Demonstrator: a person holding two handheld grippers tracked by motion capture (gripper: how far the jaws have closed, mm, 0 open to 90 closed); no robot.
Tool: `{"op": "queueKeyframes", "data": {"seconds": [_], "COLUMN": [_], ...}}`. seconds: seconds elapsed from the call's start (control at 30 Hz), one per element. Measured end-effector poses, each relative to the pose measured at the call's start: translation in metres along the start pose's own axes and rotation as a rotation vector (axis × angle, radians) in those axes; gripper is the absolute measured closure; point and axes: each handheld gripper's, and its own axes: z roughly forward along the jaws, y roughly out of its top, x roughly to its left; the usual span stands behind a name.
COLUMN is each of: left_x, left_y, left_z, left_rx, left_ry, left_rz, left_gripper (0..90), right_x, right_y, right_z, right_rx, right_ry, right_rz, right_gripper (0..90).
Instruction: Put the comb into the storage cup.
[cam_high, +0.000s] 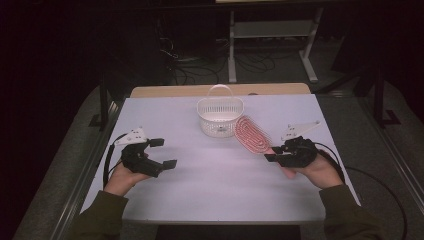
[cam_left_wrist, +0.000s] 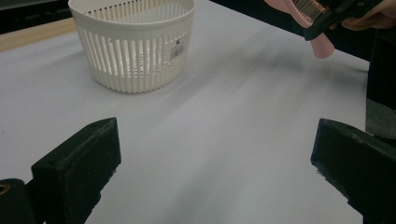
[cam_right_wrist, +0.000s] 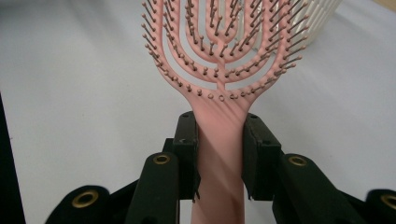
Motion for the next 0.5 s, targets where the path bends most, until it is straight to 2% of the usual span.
{"op": "queueKeyframes", "data": {"seconds": [0.5], "left_x": [-0.002], "left_y": [0.015], "left_z": [0.009], "left_rx": [-0.021], "left_ry": [-0.024], "left_rz": [0.021], "left_gripper": [1.7], "right_x": [-0.001], "right_y": [0.013], "right_z": [0.003], "right_rx": [-0.021], "right_ry": [0.001], "right_rz": [-0.016], "right_gripper": [68.7]}}
